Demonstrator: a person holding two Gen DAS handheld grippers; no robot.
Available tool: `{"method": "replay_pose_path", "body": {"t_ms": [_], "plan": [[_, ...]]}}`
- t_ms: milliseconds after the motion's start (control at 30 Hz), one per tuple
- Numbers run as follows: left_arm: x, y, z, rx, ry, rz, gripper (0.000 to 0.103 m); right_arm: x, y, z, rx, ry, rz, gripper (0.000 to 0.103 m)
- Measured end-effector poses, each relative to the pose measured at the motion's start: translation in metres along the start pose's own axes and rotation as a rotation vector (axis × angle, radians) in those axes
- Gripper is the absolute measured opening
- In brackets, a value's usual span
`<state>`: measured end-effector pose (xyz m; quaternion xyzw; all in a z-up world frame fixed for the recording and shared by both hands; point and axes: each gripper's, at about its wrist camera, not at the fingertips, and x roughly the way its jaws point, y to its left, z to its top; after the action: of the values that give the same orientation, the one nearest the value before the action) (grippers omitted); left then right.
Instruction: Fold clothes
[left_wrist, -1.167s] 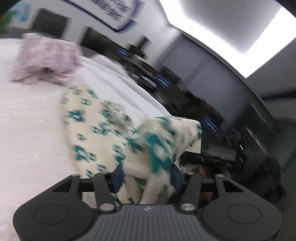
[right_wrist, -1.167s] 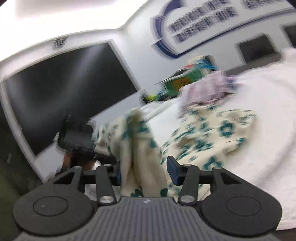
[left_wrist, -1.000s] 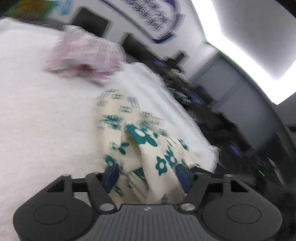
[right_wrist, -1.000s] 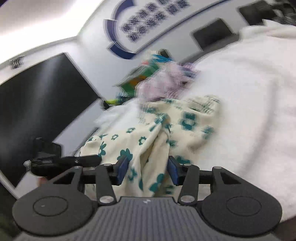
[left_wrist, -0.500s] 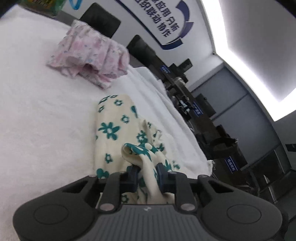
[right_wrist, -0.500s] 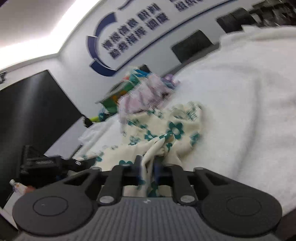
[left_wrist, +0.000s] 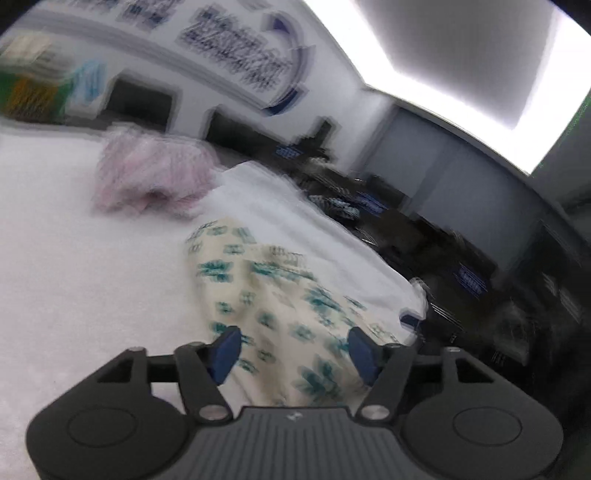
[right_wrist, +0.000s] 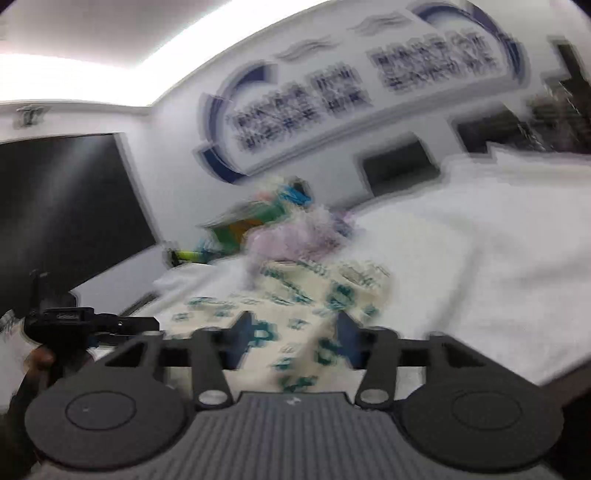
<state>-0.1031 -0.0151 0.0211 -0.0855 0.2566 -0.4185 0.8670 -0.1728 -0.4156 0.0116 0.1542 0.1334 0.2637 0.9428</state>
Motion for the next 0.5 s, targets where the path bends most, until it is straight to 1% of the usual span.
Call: {"method": "replay_pose_path", "body": {"t_ms": [33, 100, 133, 167, 200, 233, 267, 300, 333, 367, 467, 500], "plan": [[0.003, -0.013, -0.004, 0.087, 0.018, 0.019, 0.069, -0.008, 0.004, -0.004, -0.055, -0.009, 0.054, 0.083], [0.018, -0.028, -0.008, 0.197, 0.069, 0.064, 0.067, -0.006, 0.012, -0.012, -0.146, 0.026, 0.089, 0.083], [0.026, -0.035, -0.011, 0.246, 0.094, 0.086, 0.050, 0.000, 0.017, -0.017, -0.194, 0.069, 0.068, 0.081], [0.032, -0.034, -0.011, 0.253, 0.123, 0.084, 0.019, 0.006, 0.019, -0.023, -0.235, 0.099, 0.050, 0.079], [0.037, -0.030, -0.010, 0.242, 0.154, 0.072, 0.013, 0.012, 0.020, -0.029, -0.276, 0.123, 0.049, 0.067], [0.041, -0.026, -0.010, 0.230, 0.185, 0.060, 0.011, 0.015, 0.020, -0.033, -0.303, 0.139, 0.057, 0.036], [0.041, -0.025, -0.008, 0.247, 0.195, 0.056, 0.008, 0.018, 0.019, -0.036, -0.331, 0.156, 0.065, 0.019], [0.038, -0.025, -0.005, 0.276, 0.195, 0.056, 0.007, 0.021, 0.019, -0.040, -0.358, 0.173, 0.073, 0.009], [0.033, -0.025, -0.001, 0.300, 0.199, 0.050, 0.005, 0.023, 0.019, -0.042, -0.382, 0.186, 0.082, 0.005], [0.027, -0.026, 0.004, 0.319, 0.203, 0.037, 0.003, 0.019, 0.019, -0.037, -0.394, 0.187, 0.094, 0.004], [0.015, -0.032, 0.008, 0.375, 0.247, 0.010, 0.002, 0.005, 0.019, -0.018, -0.407, 0.192, 0.126, 0.003], [0.015, -0.030, 0.004, 0.366, 0.260, 0.011, 0.002, 0.006, 0.021, -0.017, -0.423, 0.195, 0.114, 0.003]]}}
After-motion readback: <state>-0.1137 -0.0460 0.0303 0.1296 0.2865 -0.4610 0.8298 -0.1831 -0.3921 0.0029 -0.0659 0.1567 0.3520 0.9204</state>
